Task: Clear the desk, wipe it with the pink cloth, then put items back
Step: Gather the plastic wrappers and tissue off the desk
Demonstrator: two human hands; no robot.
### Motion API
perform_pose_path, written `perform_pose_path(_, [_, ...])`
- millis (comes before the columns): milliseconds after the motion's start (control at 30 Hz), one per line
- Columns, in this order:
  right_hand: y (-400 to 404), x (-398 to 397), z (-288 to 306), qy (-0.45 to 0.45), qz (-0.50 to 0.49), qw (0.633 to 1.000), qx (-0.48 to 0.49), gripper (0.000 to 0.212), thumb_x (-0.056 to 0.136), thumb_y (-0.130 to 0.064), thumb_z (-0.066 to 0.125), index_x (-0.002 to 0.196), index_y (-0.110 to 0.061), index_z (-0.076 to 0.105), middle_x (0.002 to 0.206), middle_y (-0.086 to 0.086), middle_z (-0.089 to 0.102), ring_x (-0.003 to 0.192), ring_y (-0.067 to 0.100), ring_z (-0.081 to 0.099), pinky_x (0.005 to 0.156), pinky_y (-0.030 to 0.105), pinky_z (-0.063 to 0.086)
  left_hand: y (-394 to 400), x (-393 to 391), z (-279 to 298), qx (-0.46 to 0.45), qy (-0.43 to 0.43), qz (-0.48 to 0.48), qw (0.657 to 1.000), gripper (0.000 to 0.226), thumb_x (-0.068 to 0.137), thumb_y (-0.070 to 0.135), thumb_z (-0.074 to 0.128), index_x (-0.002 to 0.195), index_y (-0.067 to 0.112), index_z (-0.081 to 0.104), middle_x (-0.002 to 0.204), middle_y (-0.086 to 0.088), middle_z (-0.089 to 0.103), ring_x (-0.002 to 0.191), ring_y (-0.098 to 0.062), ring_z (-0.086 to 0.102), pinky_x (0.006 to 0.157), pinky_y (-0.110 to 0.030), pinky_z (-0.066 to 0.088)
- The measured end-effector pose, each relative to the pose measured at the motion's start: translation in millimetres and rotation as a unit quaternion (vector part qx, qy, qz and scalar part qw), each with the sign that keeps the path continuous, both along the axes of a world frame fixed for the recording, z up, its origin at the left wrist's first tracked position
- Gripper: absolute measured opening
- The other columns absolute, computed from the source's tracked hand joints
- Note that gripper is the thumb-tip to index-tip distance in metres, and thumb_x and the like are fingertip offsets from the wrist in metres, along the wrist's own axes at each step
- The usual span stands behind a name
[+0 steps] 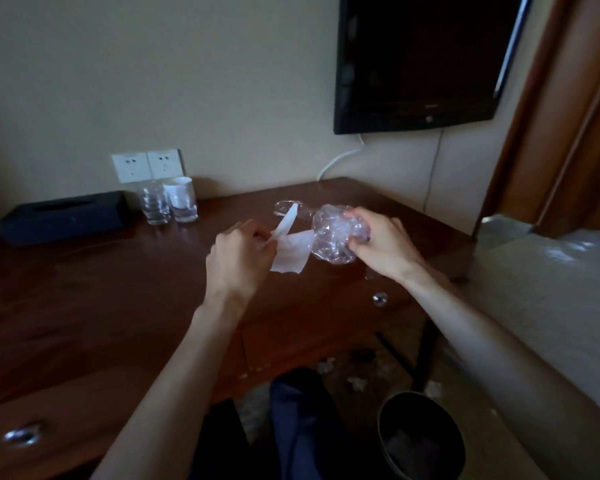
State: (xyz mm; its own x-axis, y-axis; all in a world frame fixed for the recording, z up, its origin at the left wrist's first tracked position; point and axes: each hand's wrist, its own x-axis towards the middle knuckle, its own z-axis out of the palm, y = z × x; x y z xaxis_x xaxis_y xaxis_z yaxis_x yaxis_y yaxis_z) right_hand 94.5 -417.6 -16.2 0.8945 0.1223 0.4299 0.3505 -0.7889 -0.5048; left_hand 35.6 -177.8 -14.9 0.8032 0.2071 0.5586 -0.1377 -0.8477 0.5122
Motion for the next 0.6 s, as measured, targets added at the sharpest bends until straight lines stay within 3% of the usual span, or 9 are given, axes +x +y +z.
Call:
perform_pose_path(100, [-57.5,-38.5,-29.2,-0.003,-0.055,0.998,0.015,0.053,0.084,-0.021,0.065,0.134,-0.039,0.060,0.108,-0.002,0.076,0.096,0.027,0.070,0.088,0.033,0.058,-50.3,-17.3,-35.9,0.013,0.001,-0.031,0.999,0.013,0.086,0.039,0.069,0.095,0.030,0.070,0.089,0.001,0.072,0.091,-0.028,0.064,0.067,-0.036,0.049])
perform_pose_path(167, [-97.9,-60.3,-53.7,0.005,-0.091,0.996,0.020,0.051,0.083,-0.023,0.067,0.132,-0.038,0.063,0.107,-0.002,0.076,0.095,0.022,0.071,0.086,0.026,0.056,-84.9,-22.1,-64.2,0.013,0.022,-0.075,0.997,0.011,0.086,0.039,0.070,0.094,0.031,0.071,0.085,0.002,0.072,0.085,-0.025,0.066,0.067,-0.036,0.055])
perform_pose_path(300, [-169.6,-94.0,-103.8,0.045,-0.131,0.990,0.025,0.047,0.079,-0.031,0.063,0.125,-0.030,0.068,0.106,0.000,0.076,0.096,0.022,0.069,0.087,0.033,0.055,-154.8,-13.5,-125.9,0.038,0.137,-0.163,0.976,0.014,0.087,0.038,0.071,0.097,0.029,0.073,0.091,0.000,0.074,0.086,-0.025,0.069,0.076,-0.039,0.060])
perform_pose_path(400, [-211.4,-109.4,-141.4,0.071,-0.158,0.984,0.035,0.036,0.086,-0.031,0.067,0.122,-0.026,0.071,0.105,-0.001,0.075,0.092,0.009,0.067,0.077,0.011,0.046,-201.9,2.9,-180.7,0.074,0.236,-0.211,0.945,0.011,0.088,0.035,0.071,0.096,0.027,0.074,0.094,-0.001,0.072,0.090,-0.025,0.069,0.080,-0.040,0.060])
perform_pose_path(433, [-222.6,-112.1,-154.3,0.086,-0.169,0.981,0.032,0.034,0.089,-0.030,0.068,0.122,-0.023,0.071,0.106,0.000,0.074,0.093,0.010,0.067,0.075,0.010,0.043,-215.3,9.0,-199.3,0.090,0.261,-0.220,0.936,0.010,0.088,0.035,0.070,0.093,0.026,0.073,0.093,-0.001,0.070,0.090,-0.027,0.069,0.078,-0.039,0.059])
perform_pose_path(500, [-241.0,-115.7,-179.6,0.124,-0.194,0.973,0.031,0.037,0.092,-0.027,0.068,0.128,-0.019,0.068,0.108,-0.001,0.072,0.093,0.014,0.066,0.078,0.020,0.043,-241.0,20.9,-233.3,0.122,0.298,-0.224,0.920,0.012,0.089,0.035,0.068,0.095,0.025,0.072,0.095,-0.003,0.066,0.091,-0.029,0.067,0.075,-0.038,0.056])
perform_pose_path(600, [-256.6,-114.3,-217.1,0.155,-0.200,0.967,0.029,0.040,0.092,-0.025,0.067,0.132,-0.023,0.065,0.111,-0.001,0.073,0.091,0.014,0.067,0.079,0.023,0.046,-274.3,37.6,-277.2,0.146,0.330,-0.217,0.907,0.018,0.094,0.037,0.066,0.102,0.021,0.070,0.100,-0.004,0.061,0.099,-0.030,0.064,0.084,-0.041,0.053])
